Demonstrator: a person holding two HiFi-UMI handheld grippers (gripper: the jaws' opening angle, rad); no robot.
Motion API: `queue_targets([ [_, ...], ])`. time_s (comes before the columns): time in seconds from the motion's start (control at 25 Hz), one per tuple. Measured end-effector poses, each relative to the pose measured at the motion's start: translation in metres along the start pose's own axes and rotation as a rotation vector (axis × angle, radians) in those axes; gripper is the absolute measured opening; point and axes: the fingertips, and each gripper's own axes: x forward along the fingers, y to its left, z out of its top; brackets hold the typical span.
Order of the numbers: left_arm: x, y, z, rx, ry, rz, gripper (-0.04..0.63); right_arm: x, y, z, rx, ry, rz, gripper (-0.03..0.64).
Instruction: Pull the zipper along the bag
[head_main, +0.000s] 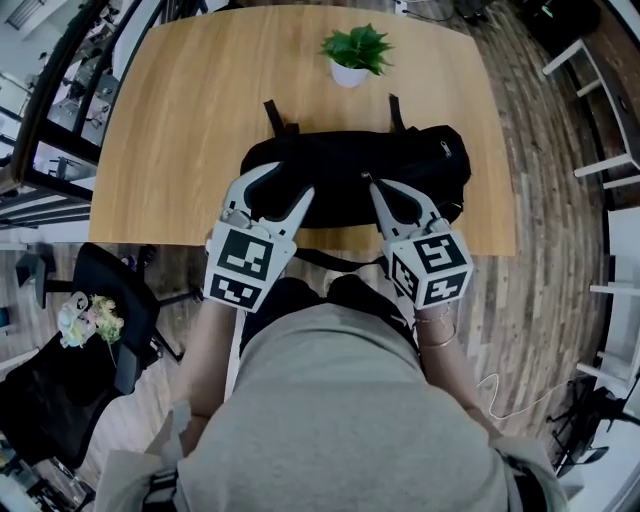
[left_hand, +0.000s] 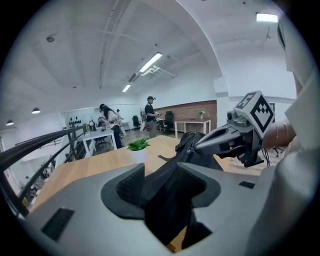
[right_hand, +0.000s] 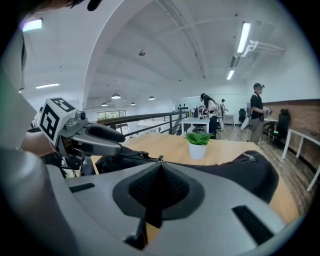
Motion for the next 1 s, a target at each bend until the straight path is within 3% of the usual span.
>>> queue_targets([
  [0.24,0.038,-0.047,0.009,0.102,0.033,-0.155,0.204,0.000,0.000,0.003,-0.019,-0.014,0.039,0.009],
  [0.44,0.058,-0.062,-0.002,0.153,0.121,-0.181,0.198,-0.003,0.001,0.005,-0.021,-0.026,0.064,0.009],
  [0.6,0.070,-0.061,-0.009,0.202,0.182,-0.143,0.112,-0.003,-0.001,0.008,-0.027,-0.027,0.064,0.009],
  [0.72,0.071,-0.061,-0.009,0.202,0.182,-0.158,0.072,-0.002,-0.002,0.009,-0.037,-0.024,0.053,0.009],
  [1.0,0.066,-0.059,-0.011,0.148,0.165,-0.195,0.057,-0.001,-0.005,0.003,-0.012,-0.026,0.051,0.011],
])
